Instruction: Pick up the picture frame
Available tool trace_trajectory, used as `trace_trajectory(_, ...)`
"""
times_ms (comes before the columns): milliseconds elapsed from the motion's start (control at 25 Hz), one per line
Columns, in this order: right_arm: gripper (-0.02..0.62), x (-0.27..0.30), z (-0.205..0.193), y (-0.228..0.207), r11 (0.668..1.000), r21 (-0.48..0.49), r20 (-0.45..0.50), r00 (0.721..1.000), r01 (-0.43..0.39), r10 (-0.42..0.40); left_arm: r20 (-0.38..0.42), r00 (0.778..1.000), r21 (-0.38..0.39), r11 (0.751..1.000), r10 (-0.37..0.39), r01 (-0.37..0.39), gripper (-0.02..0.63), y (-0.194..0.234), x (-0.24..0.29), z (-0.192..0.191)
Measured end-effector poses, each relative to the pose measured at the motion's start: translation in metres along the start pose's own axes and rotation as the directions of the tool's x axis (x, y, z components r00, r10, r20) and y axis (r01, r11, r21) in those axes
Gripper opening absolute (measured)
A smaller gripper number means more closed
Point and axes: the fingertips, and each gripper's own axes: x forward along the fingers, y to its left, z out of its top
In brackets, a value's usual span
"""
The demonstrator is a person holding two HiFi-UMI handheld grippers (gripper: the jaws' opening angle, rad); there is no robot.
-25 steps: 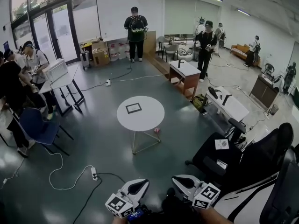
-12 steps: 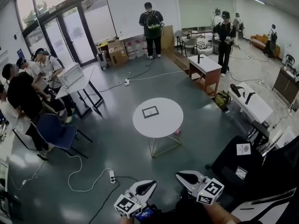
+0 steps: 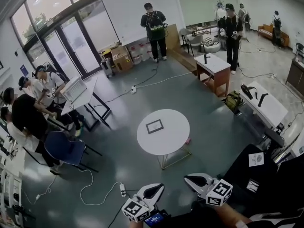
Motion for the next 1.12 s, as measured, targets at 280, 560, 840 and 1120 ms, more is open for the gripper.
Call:
trace_trajectory(280,0.0,0.02,0.002,-0.055,0.998,0.006,-0.037,0.997,-0.069,0.069,0.014,0.999,-0.011,0.999,0.04,-0.04,0.003,0.03,0.051,0.006)
trace_trajectory(560,0.0,0.039,-0.003,-0.093,0.993,0.045,-0.085,0.99,-0.109,0.112,-0.015,0.996,-0.071,0.994,0.084,-0.084,0.003,0.06,0.077,-0.012)
trace_trajectory(840,0.0,0.066,-0.001,-0.139,0.994,0.072,-0.113,0.989,-0.088,0.095,-0.023,0.999,-0.071,0.996,0.045,-0.046,0.004,0.1,0.118,-0.008)
trace_trajectory(1120,0.0,0.11,0.027,-0.194,0.996,0.024,-0.161,0.983,-0.089,0.092,0.035,0.999,-0.086,0.996,0.032,-0.029,0.003,0.168,0.168,0.033)
